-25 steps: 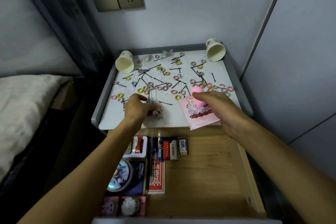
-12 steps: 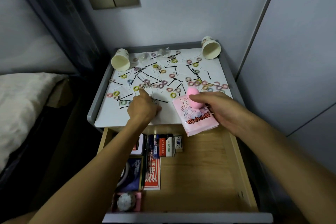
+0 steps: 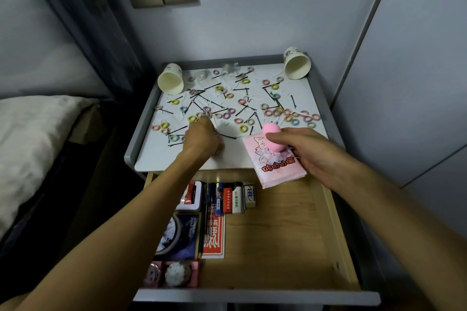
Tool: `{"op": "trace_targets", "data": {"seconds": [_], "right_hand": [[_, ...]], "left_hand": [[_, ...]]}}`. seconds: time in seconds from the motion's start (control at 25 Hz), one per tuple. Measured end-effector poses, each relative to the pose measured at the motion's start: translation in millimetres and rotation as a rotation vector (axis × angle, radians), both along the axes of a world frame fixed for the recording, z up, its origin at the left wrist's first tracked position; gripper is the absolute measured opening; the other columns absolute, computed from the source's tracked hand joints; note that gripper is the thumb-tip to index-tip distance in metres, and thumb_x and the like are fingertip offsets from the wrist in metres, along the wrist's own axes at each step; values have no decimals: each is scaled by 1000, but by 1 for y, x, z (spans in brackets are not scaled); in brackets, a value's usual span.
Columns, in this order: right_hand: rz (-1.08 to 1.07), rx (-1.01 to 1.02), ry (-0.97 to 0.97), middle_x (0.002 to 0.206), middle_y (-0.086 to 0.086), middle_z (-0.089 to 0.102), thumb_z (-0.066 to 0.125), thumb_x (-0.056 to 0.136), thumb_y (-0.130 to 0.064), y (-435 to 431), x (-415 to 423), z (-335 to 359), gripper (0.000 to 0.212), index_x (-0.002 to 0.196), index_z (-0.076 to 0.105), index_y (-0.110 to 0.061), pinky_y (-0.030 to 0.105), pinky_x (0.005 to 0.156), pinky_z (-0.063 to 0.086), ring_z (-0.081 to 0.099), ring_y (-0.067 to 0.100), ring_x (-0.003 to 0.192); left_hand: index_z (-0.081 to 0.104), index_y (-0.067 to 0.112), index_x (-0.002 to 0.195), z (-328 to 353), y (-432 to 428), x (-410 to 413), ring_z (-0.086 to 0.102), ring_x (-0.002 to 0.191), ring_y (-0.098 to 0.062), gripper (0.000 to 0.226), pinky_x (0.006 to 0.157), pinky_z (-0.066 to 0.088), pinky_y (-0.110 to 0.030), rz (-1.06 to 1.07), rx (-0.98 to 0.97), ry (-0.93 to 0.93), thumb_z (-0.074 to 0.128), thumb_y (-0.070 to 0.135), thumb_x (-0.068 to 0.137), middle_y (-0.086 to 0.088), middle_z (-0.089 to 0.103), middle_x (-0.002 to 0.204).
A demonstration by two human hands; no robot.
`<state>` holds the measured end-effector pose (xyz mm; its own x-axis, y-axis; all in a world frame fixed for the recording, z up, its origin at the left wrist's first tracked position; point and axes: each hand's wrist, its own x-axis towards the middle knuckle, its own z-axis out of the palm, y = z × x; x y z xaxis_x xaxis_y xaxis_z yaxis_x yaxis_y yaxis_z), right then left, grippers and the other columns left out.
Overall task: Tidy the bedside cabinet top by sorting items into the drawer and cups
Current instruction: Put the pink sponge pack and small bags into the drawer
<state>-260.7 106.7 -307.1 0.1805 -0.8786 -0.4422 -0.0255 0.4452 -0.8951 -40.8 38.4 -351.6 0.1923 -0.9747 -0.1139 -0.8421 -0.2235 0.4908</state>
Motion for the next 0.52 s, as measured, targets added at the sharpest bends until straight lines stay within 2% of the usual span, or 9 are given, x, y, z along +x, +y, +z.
{"op": "trace_targets", "data": {"seconds": [0.12,0.24,0.32,0.4,0.52], "right_hand": [[50,-25,76,100,6,76,69,87,-22,0,-3,-1,35,120,64,-13,42,91,55,73,22,92],[237,3,224,97,3,76,70,87,-23,11,-2,-3,42,126,57,-16,35,78,58,74,19,86],[385,43,314,96,3,76,70,87,-24,22,2,-8,42,126,57,-17,32,76,57,74,18,85],[443,100,377,96,3,76,69,88,-24,31,2,-20,38,123,57,-19,32,78,58,74,18,85],[278,124,375,91,4,75,64,92,-20,41,-3,-46,27,118,57,-18,26,66,57,74,16,77]], "left_hand": [[56,6,109,16,15,5,70,69,-27,39,65,61,-41,32,-59,303,78,3,77,-16,67,86],[54,12,116,38,41,14,69,67,-26,46,60,61,-35,-4,-62,571,76,-2,78,-16,66,87],[57,9,112,50,62,20,69,66,-25,40,61,60,-33,-24,-12,735,75,-4,78,-20,67,89],[61,5,103,54,86,20,69,66,-21,27,61,59,-29,-55,91,833,73,-4,79,-18,67,91],[64,5,98,40,111,11,70,71,-17,20,62,55,-23,-158,258,847,73,0,80,-12,68,94]]}}
